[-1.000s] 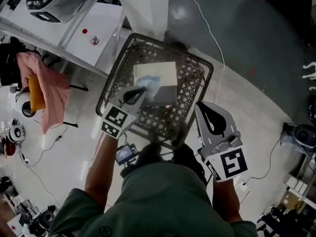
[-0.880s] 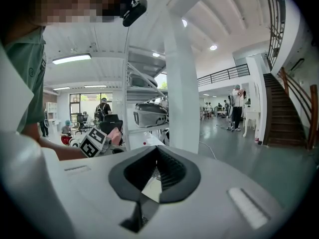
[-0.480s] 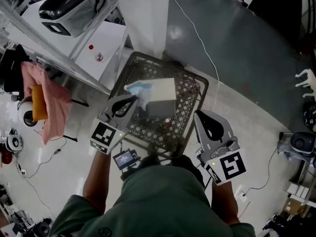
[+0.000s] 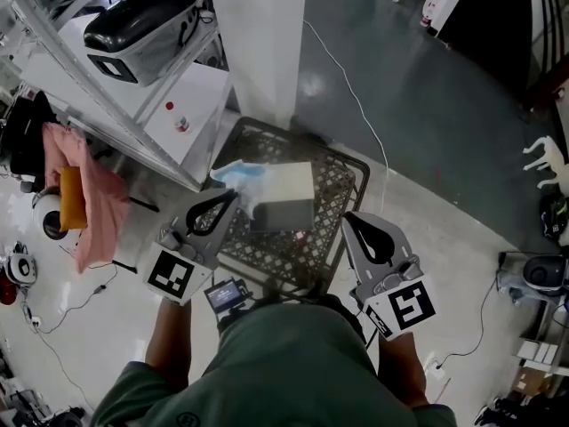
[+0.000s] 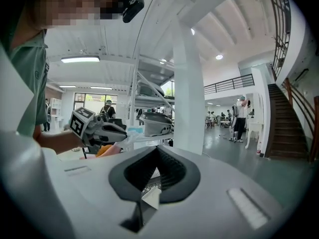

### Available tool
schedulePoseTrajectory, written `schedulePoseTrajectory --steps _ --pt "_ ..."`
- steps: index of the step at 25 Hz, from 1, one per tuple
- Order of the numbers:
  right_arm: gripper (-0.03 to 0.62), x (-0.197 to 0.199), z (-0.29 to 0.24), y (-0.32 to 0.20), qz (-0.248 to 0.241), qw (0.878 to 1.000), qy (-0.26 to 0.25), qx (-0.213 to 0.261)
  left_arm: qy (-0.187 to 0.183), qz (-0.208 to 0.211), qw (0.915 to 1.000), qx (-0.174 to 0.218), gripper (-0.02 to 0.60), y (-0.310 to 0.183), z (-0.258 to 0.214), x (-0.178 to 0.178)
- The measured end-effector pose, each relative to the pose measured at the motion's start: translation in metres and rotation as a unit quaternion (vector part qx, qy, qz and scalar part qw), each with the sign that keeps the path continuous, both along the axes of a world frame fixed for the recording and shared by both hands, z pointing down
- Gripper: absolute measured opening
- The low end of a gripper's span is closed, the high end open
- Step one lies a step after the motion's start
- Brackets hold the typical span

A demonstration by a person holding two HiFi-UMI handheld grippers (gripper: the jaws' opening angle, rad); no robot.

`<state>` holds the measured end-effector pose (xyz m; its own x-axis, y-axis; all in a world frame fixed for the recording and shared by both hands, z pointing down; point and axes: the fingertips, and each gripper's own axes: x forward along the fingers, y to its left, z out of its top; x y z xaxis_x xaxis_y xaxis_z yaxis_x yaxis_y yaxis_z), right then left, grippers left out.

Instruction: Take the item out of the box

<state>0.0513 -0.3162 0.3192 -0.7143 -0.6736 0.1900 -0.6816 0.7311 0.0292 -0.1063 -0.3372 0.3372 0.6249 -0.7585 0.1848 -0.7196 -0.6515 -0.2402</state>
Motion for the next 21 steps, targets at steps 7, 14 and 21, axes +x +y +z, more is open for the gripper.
schedulePoseTrajectory --steps 7,14,21 --pt "0.006 -0.014 -0.004 0.003 -0.014 1.0 0.002 0.009 -0.007 -0.019 0.9997 0.017 0.009 0.011 -0.014 -0.018" --pt "0.006 -0.009 -0.009 0.018 -0.019 1.0 0.006 0.017 -0.007 -0.035 0.9991 0.025 0.009 0.03 -0.018 -0.02" --pt "0.006 -0.01 -0.018 0.03 -0.02 1.0 0.009 0.02 -0.009 -0.037 0.9989 0.027 0.009 0.042 -0.023 -0.023"
